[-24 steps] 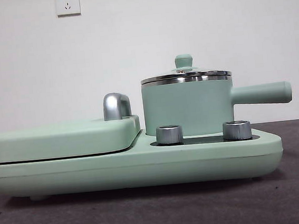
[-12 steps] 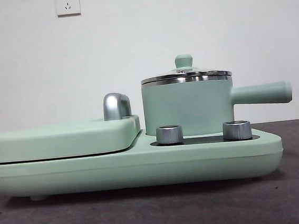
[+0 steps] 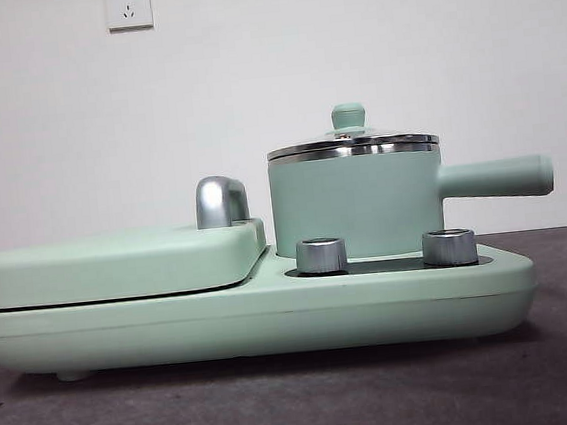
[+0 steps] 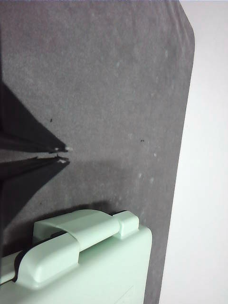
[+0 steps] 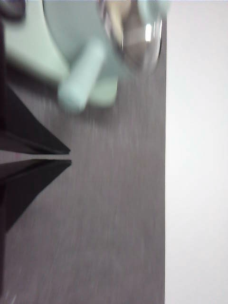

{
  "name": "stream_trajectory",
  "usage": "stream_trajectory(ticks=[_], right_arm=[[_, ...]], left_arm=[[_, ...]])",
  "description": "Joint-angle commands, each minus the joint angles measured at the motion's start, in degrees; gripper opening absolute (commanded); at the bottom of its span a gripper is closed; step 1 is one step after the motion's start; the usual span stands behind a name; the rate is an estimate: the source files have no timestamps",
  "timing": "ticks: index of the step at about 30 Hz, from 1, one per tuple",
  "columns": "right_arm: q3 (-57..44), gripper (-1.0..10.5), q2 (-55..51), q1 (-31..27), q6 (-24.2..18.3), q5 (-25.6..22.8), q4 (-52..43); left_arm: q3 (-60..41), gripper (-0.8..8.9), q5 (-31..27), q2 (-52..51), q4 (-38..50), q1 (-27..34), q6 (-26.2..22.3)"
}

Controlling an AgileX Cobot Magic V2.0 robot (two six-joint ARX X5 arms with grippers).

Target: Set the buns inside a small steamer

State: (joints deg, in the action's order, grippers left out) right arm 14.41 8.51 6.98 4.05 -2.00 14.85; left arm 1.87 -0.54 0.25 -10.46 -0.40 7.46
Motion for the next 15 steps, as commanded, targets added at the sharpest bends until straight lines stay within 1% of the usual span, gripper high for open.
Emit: stream_trajectory(ticks=[1,4,8,11,15], right_arm=[[-4.26,0.2,-2.27,-1.97,-3.32,-1.29,-4.15],[-8.79,0.2,-3.80,-3.89,-3.67,-1.44,-7.23],[-12.57,0.2,-4.72,-5.18,-3.65,-0.09,-8.94],[-13.77,0.2,-5.95,-5.75,-3.67,0.87,-8.11],[-13.77,0.2,-8.35,-5.77,-3.72,0.61,-5.22]], left_arm=[[-1.14,0.20,-0.13,-0.07,-0.24,0.07,-0.52],[-1.14,0.20,-0.13,-0.07,-0.24,0.07,-0.52],[-1.14,0.20,-0.13,-0.07,-0.24,0.07,-0.52],[-1.14,0.20,-0.13,-0.07,-0.24,0.07,-0.52],[-1.14,0.20,-0.13,-0.07,-0.24,0.07,-0.52]])
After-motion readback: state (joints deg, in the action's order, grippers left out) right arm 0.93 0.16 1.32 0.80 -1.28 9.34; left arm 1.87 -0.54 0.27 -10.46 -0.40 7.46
